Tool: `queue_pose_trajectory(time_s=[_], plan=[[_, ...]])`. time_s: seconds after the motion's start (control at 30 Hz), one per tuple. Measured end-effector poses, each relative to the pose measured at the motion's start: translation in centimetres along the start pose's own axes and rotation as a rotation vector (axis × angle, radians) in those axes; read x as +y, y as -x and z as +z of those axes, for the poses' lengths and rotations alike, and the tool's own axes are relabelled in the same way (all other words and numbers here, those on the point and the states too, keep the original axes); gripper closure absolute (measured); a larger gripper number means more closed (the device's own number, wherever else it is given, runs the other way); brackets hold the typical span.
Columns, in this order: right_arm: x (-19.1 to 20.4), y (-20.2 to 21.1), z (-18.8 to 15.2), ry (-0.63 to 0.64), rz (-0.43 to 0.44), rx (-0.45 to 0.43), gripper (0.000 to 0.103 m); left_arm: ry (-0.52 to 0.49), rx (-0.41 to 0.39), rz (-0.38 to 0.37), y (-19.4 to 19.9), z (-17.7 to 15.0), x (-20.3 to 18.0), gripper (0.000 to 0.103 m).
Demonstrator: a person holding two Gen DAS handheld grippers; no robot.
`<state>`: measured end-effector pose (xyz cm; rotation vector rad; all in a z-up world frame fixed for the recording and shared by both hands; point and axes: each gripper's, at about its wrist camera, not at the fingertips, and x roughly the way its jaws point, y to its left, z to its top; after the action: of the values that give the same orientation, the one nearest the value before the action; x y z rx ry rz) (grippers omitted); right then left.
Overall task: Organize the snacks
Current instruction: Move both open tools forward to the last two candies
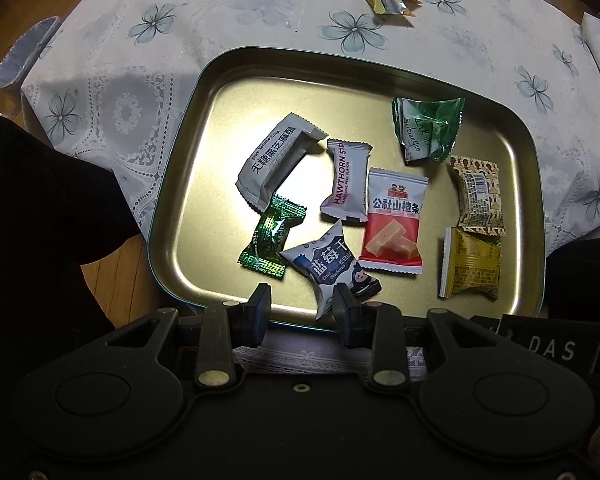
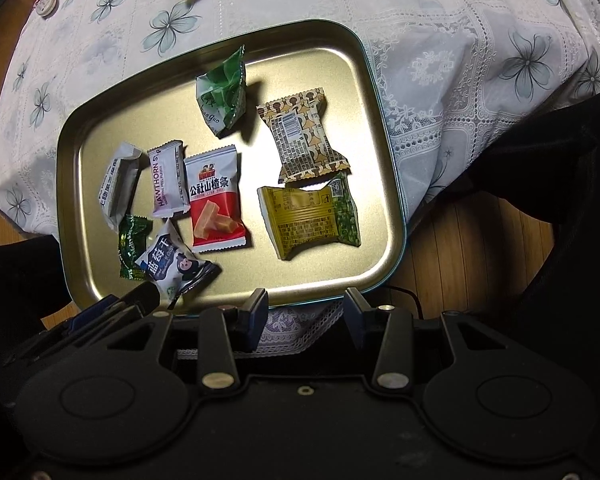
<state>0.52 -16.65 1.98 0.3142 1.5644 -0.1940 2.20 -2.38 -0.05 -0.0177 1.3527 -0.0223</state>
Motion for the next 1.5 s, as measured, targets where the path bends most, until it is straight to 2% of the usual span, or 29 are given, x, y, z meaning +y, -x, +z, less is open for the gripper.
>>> queue_pose_trajectory(time_s=[0.23,0.4,0.73,1.0,1.5], plan=[[-0.2,-0.1,0.3,-0.010,0.002,0.010,0.059,-0.013,0.010,-0.010,0.2,-0.1,-0.1,0.059],[0.0,-0.5,0.7,-0.011,0.003,0.035,0.059,-0.028,0.044,-0.055,0.4,0.2,-0.2,0.059],[0.4,-0.9,2.3,0.021,0.014,0.096,0.059,-0.090,0.101,-0.075,0.2,2.7,-0.6,0.059],[1.0,-0.2,3.7,0.081,-0.005,0.093,0.059,-0.149,0.088,-0.048,0.5,5.5,-1.2,0.059],[1.9,2.2,10.4,0.105,0.001,0.030,0.059,-0.142,0.026,-0.038,1.5,12.0,-1.6,0.059]])
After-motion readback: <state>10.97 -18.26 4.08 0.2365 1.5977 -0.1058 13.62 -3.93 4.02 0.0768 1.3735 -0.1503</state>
